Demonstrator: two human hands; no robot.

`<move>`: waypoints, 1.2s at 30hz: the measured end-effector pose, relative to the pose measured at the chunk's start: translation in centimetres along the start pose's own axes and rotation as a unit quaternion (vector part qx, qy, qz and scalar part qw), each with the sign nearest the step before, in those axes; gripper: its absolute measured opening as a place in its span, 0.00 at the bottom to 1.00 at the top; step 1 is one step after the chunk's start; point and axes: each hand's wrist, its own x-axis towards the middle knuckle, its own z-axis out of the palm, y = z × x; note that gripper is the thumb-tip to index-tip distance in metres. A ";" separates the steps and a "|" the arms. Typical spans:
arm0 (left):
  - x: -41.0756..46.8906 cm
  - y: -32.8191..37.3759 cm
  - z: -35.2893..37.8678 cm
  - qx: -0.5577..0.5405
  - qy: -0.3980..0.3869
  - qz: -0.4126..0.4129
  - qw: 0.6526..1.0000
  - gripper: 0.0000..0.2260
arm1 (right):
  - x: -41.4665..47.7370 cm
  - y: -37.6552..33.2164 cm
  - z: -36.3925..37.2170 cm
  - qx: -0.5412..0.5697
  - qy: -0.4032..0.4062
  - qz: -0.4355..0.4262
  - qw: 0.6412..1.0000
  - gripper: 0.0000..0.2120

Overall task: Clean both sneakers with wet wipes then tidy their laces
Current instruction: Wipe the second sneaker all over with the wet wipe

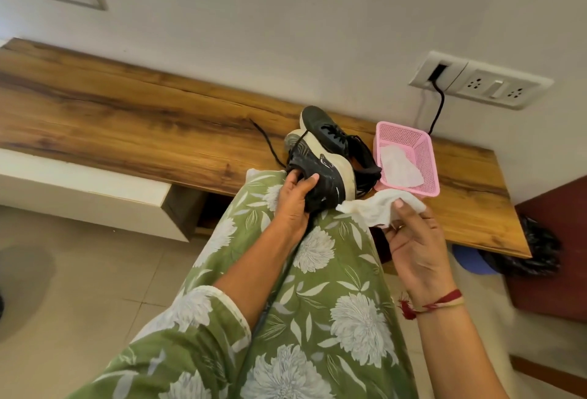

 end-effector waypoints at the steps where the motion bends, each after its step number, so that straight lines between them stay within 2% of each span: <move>1: 0.1 -0.2 0.1 0.004 0.007 0.004 1.000 0.13 | 0.3 -0.3 0.0 0.011 -0.012 -0.007 1.000 0.10; 5: 0.1 -0.5 0.0 -0.001 0.014 0.001 1.000 0.13 | 1.5 -1.7 0.0 0.073 -0.043 0.004 0.996 0.26; 7: 0.2 -0.4 -0.1 -0.012 0.017 -0.014 1.000 0.11 | 2.4 -2.2 0.2 0.066 -0.030 0.011 0.997 0.25; 10: 0.0 -0.3 0.3 -0.011 0.011 -0.035 0.999 0.11 | 4.4 -2.9 1.5 -0.072 -0.004 0.061 0.995 0.14; 13: -0.2 -0.3 0.9 -0.019 0.002 -0.045 0.999 0.13 | 7.2 -3.5 3.6 -0.278 0.007 0.117 0.954 0.12; 15: -0.3 -0.3 1.2 -0.027 0.002 -0.052 0.998 0.16 | 9.1 -3.7 4.9 -0.400 -0.020 0.080 0.913 0.15; 17: -0.3 0.0 1.1 -0.046 0.001 -0.064 0.997 0.16 | 10.8 -3.5 6.1 -0.510 -0.074 0.019 0.857 0.15; 21: -0.1 0.3 0.1 -0.045 -0.023 -0.084 0.995 0.15 | 13.1 -2.6 8.0 -0.674 -0.186 -0.081 0.710 0.12; 24: 0.1 0.1 -0.4 -0.030 -0.026 -0.068 0.997 0.14 | 14.5 -1.1 9.1 -0.769 -0.241 -0.094 0.584 0.10; 26: 0.4 0.0 -0.5 -0.004 -0.028 -0.050 0.998 0.12 | 15.0 -0.4 9.3 -0.805 -0.244 -0.091 0.533 0.12; 28: 0.6 0.1 -0.4 0.011 -0.030 -0.035 0.999 0.10 | 15.1 0.1 9.3 -0.812 -0.249 -0.083 0.521 0.12; 30: 0.9 -0.1 -0.3 0.015 -0.035 -0.024 0.999 0.10 | 14.9 0.2 9.0 -0.800 -0.262 -0.059 0.537 0.12; 33: 0.9 0.0 -0.1 0.021 -0.036 -0.032 0.999 0.11 | 14.6 0.0 8.4 -0.780 -0.281 -0.031 0.558 0.23; 34: 1.0 0.3 -0.1 0.022 -0.039 -0.040 0.998 0.12 | 14.6 0.0 8.1 -0.776 -0.289 -0.026 0.559 0.23; 36: 1.2 1.1 -0.1 0.032 -0.049 -0.055 0.997 0.12 | 14.9 -0.1 7.6 -0.765 -0.298 -0.012 0.571 0.15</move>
